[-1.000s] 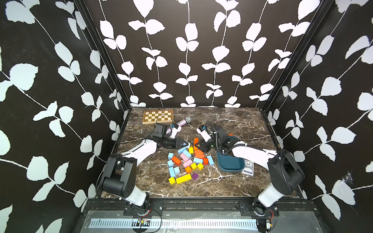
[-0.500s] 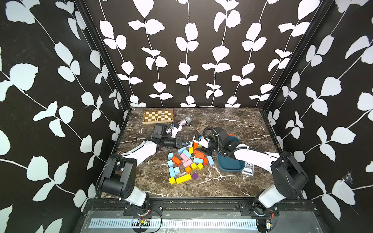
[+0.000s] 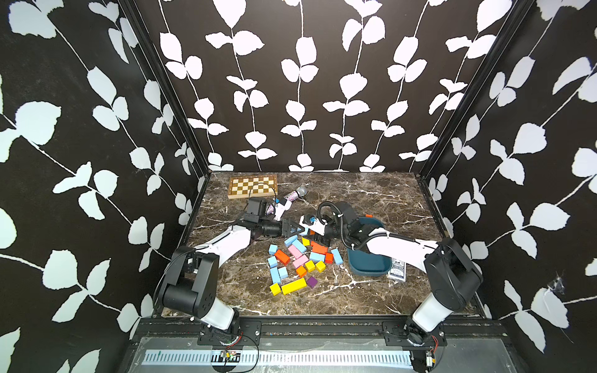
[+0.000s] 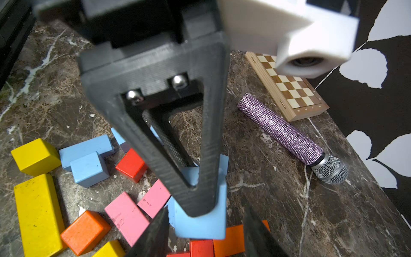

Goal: Pick out the blue building blocks
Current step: Pick up the building block from the center of the board.

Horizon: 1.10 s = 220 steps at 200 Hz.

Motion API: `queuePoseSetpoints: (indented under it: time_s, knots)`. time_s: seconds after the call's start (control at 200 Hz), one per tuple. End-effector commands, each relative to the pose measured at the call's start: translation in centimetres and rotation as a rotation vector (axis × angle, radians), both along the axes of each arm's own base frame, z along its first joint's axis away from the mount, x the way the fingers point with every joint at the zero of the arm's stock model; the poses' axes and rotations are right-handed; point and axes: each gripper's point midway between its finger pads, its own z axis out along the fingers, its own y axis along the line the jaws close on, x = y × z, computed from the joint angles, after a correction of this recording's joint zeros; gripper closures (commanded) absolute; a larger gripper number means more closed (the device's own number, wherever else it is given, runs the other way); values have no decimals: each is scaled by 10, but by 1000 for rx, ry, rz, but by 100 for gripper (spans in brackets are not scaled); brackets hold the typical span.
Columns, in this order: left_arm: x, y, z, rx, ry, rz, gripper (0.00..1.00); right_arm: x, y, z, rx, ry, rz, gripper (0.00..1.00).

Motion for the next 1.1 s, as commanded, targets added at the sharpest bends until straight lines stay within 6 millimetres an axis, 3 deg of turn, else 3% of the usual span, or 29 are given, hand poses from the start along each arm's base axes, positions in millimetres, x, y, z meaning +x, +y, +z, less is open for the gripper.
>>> queuePoseSetpoints:
  time_s: [0.0, 0.18, 0.33, 0.455, 0.545, 0.65, 0.765, 0.785, 0.815, 1.095]
  knots:
    - [-4, -2, 10, -28, -30, -16, 94, 3, 14, 16, 52, -32, 24, 49]
    - [-5, -3, 9, -35, -21, -14, 93, 8, 18, 14, 58, -28, 11, 53]
    - [-5, -1, 5, -21, -17, -6, 91, 9, 18, 15, 65, -35, 7, 74]
    - [-2, 0, 3, 2, -22, 5, 78, 7, 13, 13, 48, -27, -5, 84]
    - [0, 3, -3, 39, -24, 24, 61, 8, 3, 8, 22, -6, -48, 86]
    - [1, 9, -12, 91, -24, 41, 44, 10, -14, 1, 16, 72, -131, 86]
    - [2, 14, -19, 140, -30, 59, 33, 16, -39, -8, 5, 166, -259, 86]
    - [3, 16, -20, 152, -30, 64, 32, 18, -44, -12, -1, 188, -284, 86]
    - [3, 17, -22, 165, -34, 67, 31, 18, -51, 0, 19, 191, -315, 86]
    - [9, 30, -39, 285, -42, 99, 25, 37, -141, -12, -117, 455, -780, 86]
